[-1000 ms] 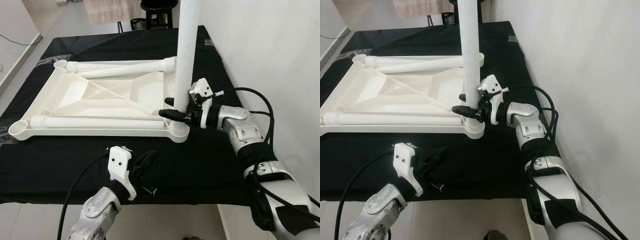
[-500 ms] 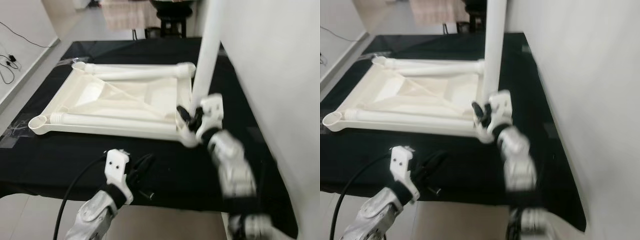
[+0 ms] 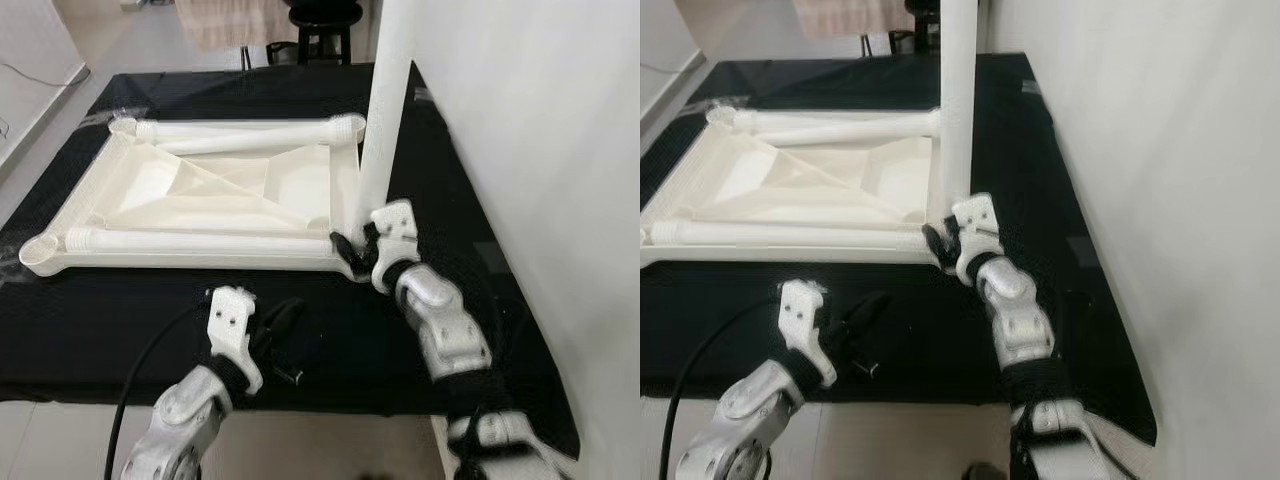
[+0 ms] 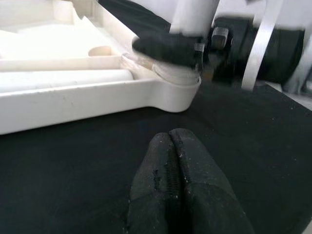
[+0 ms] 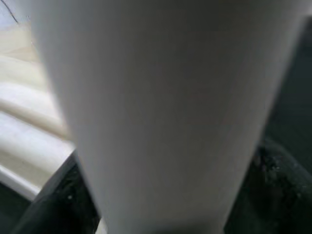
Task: Building children table
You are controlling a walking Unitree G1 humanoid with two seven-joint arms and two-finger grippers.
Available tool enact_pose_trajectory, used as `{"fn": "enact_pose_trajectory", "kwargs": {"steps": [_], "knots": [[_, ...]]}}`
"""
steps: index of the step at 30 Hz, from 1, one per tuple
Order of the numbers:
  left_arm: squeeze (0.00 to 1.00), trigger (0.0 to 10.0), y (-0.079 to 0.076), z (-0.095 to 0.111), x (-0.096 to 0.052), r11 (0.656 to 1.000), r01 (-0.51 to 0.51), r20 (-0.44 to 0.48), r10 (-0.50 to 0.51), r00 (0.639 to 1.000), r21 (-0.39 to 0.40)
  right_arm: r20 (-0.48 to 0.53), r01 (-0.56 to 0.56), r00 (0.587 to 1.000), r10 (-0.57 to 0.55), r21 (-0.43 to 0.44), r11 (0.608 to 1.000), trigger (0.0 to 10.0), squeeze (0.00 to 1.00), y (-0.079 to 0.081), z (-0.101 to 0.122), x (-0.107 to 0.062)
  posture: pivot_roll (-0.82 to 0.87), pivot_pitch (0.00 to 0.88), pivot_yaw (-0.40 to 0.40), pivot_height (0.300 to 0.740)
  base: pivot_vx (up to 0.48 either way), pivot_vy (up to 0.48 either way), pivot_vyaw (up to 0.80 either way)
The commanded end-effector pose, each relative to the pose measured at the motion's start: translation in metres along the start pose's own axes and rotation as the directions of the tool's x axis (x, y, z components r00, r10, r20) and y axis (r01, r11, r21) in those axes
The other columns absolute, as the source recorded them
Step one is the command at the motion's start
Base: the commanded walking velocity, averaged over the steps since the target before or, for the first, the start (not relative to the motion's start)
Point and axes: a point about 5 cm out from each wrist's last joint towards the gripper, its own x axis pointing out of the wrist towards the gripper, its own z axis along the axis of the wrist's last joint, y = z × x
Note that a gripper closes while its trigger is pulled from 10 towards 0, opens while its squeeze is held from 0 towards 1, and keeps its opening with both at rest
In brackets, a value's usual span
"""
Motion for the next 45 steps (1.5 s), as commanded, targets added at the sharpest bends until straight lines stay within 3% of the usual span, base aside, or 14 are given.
{"fn": "enact_pose_trajectory", "kwargs": {"steps": [1,12,13,15,27,28,30,31,35,38,42,43,44,45], "knots": [[0.00,10.0,0.003,-0.005,-0.001,1.000,-0.014,-0.020,0.014,1.000,-0.011,0.069,-0.157,0.985,0.157,-0.001,0.988,10.0,0.00,0.001,0.017,0.002,0.07,0.148,0.005,0.740,0.000,0.000,0.00],[0.00,10.0,-0.001,-0.006,0.000,1.000,-0.012,-0.015,0.012,1.000,-0.016,0.012,-0.585,0.811,0.586,-0.039,0.810,10.0,0.00,-0.017,0.027,0.005,0.08,0.150,-0.006,0.740,0.000,0.000,0.00],[0.00,10.0,-0.001,-0.006,0.000,1.000,-0.012,-0.014,0.012,1.000,-0.018,0.007,-0.591,0.806,0.592,-0.024,0.806,0.5,0.00,-0.019,0.027,0.007,0.08,0.153,-0.005,0.740,0.000,0.000,0.00],[0.00,10.0,-0.003,-0.006,0.000,1.000,-0.011,-0.013,0.011,1.000,-0.020,0.003,-0.589,0.808,0.589,-0.008,0.808,0.0,0.00,-0.023,0.027,0.009,0.08,0.153,-0.005,0.740,0.000,0.000,0.00],[0.00,10.0,-0.007,-0.006,0.001,1.000,-0.007,-0.009,0.007,1.000,-0.028,0.014,-0.532,0.847,0.532,0.043,0.846,0.0,0.00,-0.035,0.019,0.010,0.07,0.162,-0.015,0.740,0.000,0.000,0.00],[0.00,10.0,-0.007,-0.006,0.001,1.000,-0.011,-0.004,0.011,1.000,-0.030,-0.047,-0.376,0.924,0.379,0.063,0.925,0.0,0.00,-0.039,-0.005,0.005,0.07,0.163,-0.021,0.740,0.000,0.000,0.00],[0.00,10.0,-0.007,-0.006,0.000,0.999,-0.013,-0.003,0.013,1.000,-0.030,-0.083,-0.298,0.950,0.302,0.058,0.953,0.0,0.00,-0.040,-0.015,0.003,0.07,0.163,-0.021,0.740,0.000,0.000,0.00],[0.00,10.0,-0.006,-0.006,0.000,0.999,-0.015,-0.002,0.015,1.000,-0.029,-0.166,-0.040,0.985,0.045,0.031,0.999,0.0,0.00,-0.045,-0.032,0.000,0.07,0.162,-0.017,0.740,0.000,0.000,0.00],[0.00,10.0,-0.002,-0.005,0.000,0.999,-0.018,-0.001,0.018,1.000,-0.026,-0.247,0.227,0.951,-0.187,0.144,0.963,0.0,0.00,0.020,-0.064,-0.043,0.05,0.162,0.002,0.740,0.000,0.000,0.00],[0.00,10.0,0.001,-0.005,0.001,1.000,-0.017,-0.004,0.017,1.000,-0.027,-0.158,0.116,0.981,-0.117,-0.016,0.993,0.0,0.00,0.031,-0.047,-0.038,0.02,0.152,0.020,0.740,0.000,0.000,0.00],[0.00,10.0,-0.001,-0.005,0.005,1.000,-0.010,-0.001,0.010,1.000,-0.029,-0.202,0.147,0.970,-0.136,0.040,0.988,0.0,0.00,0.014,-0.055,-0.027,0.05,0.144,-0.010,0.740,0.000,0.000,0.00],[0.00,10.0,-0.001,-0.005,0.004,1.000,-0.018,0.004,0.018,1.000,-0.026,-0.206,0.156,0.968,-0.146,0.035,0.987,3.3,0.00,0.013,-0.054,-0.025,0.03,0.150,0.008,0.740,0.000,0.000,0.00],[0.00,10.0,0.000,-0.004,0.004,0.999,-0.025,0.007,0.025,1.000,-0.023,-0.203,0.157,0.968,-0.149,0.021,0.987,3.3,0.00,0.013,-0.053,-0.024,0.03,0.151,0.010,0.740,0.000,0.000,0.00],[0.00,10.0,0.000,-0.004,0.004,0.999,-0.032,0.010,0.032,0.999,-0.023,-0.199,0.137,0.971,-0.130,0.023,0.990,10.0,0.00,0.014,-0.053,-0.023,0.03,0.150,0.006,0.740,0.000,0.000,0.00]]}}
